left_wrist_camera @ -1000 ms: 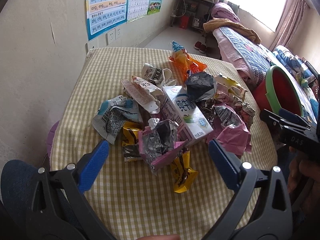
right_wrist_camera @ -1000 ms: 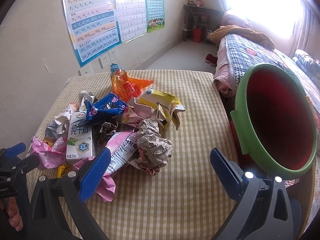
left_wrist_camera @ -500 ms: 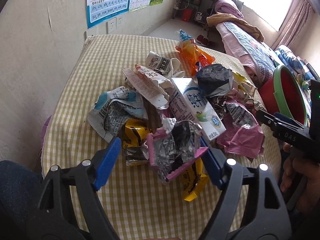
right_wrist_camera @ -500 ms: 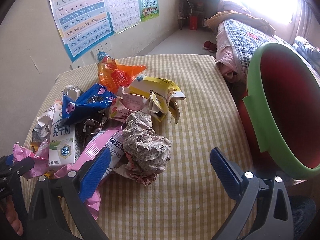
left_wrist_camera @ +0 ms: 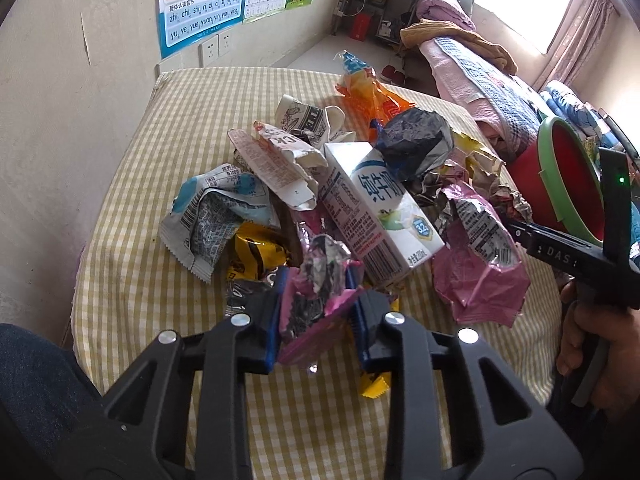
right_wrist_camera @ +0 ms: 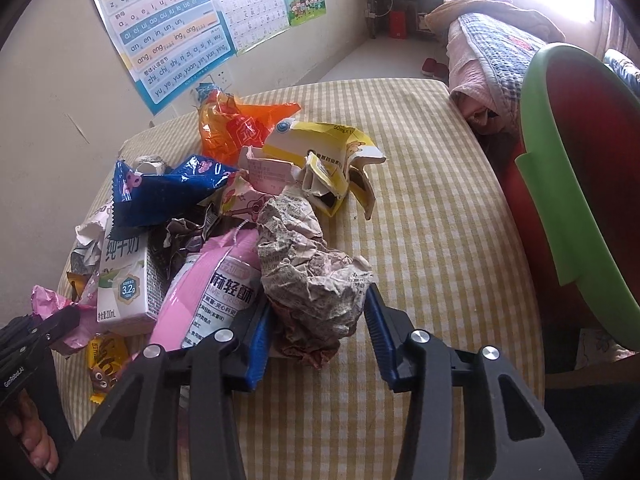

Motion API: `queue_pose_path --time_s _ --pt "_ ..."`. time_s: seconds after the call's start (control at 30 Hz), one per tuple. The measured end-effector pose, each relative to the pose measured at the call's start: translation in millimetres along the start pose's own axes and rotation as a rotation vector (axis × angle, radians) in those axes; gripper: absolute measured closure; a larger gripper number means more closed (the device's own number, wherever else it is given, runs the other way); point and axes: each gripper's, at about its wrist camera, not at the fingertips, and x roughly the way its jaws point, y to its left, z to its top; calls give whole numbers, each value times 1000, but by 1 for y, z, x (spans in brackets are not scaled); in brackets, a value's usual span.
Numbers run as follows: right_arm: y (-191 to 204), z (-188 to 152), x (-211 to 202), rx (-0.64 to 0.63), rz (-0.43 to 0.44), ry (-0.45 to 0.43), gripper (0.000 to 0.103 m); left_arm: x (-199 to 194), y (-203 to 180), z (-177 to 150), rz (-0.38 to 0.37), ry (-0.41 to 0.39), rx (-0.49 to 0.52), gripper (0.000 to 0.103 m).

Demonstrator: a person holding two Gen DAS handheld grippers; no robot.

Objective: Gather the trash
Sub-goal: 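Carry the paper ball and pink wrapper over the red bucket with both tools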

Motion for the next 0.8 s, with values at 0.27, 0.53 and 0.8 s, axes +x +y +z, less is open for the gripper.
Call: queue_pose_path --time_s 0.27,0.53,0.8 --pt "7 -3 -28 -33 -44 -57 63 -23 -9 -6 1 -30 9 79" --pt "6 -6 -59 -24 -41 -125 63 -56 -26 -4 -6 -127 67 82" --pt "1 -1 -78 -15 -63 -199 63 -80 -20 2 -30 -166 38 84"
